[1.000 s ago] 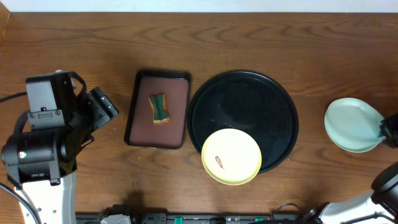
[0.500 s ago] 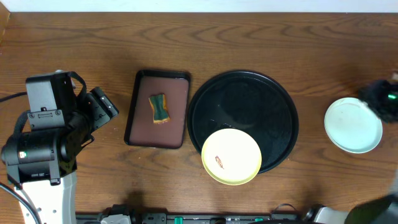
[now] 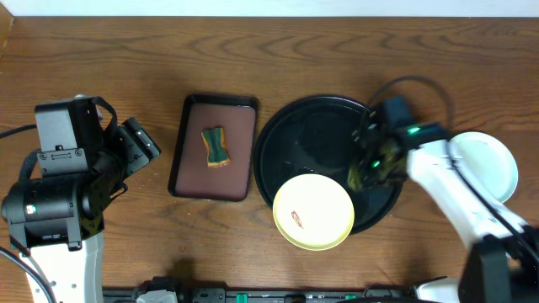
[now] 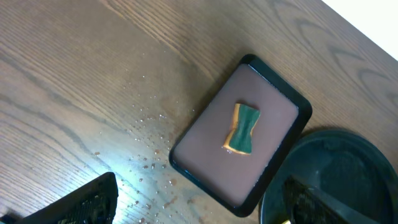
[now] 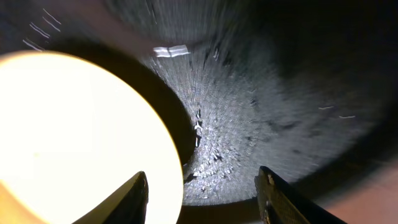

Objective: Clean dirty plates on tray and stack at the side
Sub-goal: 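Move right gripper to the yellow plate rim and grip it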

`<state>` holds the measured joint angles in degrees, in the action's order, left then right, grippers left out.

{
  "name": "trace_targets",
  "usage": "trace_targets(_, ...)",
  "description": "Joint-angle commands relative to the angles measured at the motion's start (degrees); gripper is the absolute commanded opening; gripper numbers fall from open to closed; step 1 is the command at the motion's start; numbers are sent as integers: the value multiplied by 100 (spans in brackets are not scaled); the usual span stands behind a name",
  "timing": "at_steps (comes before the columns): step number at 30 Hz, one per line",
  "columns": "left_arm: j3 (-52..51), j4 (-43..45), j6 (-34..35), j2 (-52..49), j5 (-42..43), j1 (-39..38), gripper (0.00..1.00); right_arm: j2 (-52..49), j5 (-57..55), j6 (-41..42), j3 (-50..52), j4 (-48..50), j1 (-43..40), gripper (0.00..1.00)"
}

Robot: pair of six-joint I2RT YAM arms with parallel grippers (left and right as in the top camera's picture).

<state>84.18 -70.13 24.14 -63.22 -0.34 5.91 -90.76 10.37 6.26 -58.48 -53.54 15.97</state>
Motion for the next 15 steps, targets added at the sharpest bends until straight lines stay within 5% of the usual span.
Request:
trace_targets(1,57,-13,-13,-7,-31,28,85,-251,-188,-39,361,402,282,54)
trace_targets(6,57,-15,-13,-7,-28,28,85,-588,404,-186,656,1032,595,51)
trace_targets(8,57,-13,-13,-7,-31,28,85,-710,354,-160,752,1202,695,36)
trace_targets(10,57,-13,-13,-7,-28,28,85,-815,48,85,787,1362,706,6)
trace_targets(15,57,-13,-13,-7,-31,28,85,-691,-824,756,625,1593,378,1)
